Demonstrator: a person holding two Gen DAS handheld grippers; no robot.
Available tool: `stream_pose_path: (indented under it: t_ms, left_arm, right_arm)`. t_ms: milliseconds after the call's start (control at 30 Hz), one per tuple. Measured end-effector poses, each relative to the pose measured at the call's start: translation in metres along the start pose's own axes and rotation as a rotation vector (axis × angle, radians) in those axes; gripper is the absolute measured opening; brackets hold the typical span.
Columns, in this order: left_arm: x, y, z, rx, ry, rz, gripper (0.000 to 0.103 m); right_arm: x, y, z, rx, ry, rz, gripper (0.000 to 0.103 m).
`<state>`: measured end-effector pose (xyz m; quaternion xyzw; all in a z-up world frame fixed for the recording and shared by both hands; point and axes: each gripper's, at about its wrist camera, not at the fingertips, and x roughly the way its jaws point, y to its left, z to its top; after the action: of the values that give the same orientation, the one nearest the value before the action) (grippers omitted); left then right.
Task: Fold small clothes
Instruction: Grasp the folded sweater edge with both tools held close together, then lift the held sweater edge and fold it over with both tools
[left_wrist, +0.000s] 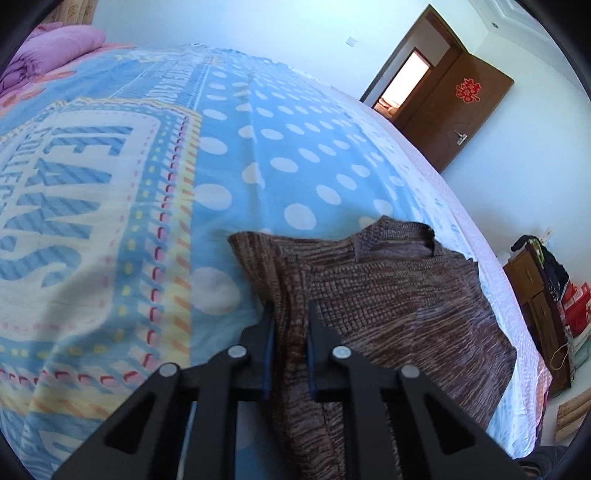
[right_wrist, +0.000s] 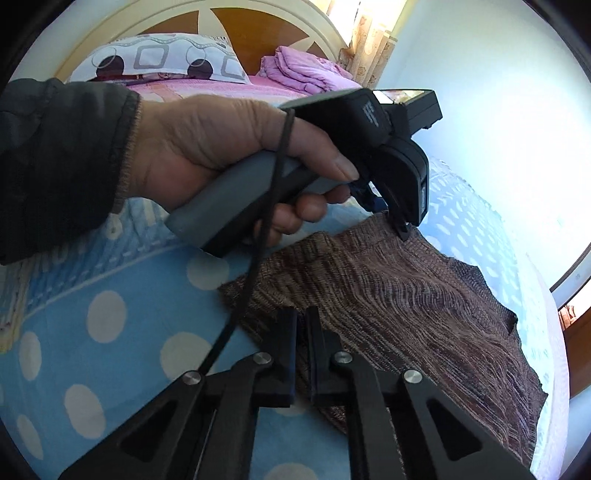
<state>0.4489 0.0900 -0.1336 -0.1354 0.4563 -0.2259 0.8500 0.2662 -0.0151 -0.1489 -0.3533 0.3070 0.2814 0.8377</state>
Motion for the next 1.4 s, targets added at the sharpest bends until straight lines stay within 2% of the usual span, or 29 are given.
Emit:
stream_pose_path:
  t_ms: [267, 400, 733, 1100, 1400]
  left_arm:
    - [-0.01, -0.005, 0.007, -0.072, -0.002, -0.03, 0.013]
    - [-0.024, -0.022, 0.014, -0.064, -0.047, -0.046, 0.012]
    - [-0.036, -0.073, 0.03, -0.041, -0.093, -0.077, 0.012]
    - [-0.024, -0.127, 0.042, -0.023, -0.102, -0.12, 0.01]
    - [-0.002, -0.177, 0.048, 0.024, -0.088, -0.154, 0.01]
  right_arm:
    - [-0.02, -0.019, -0.009, 0.069, -0.04, 0.021, 0.002]
    - [-0.035, -0.034, -0.016, 0.119, -0.072, -0.004, 0.002]
    - [-0.064, -0.077, -0.038, 0.279, -0.12, -0.037, 0.001]
    - [-0.098, -0.121, -0.074, 0.457, -0.158, -0.045, 0.001]
    - [-0.123, -0.147, -0.106, 0.522, -0.169, -0.077, 0.001]
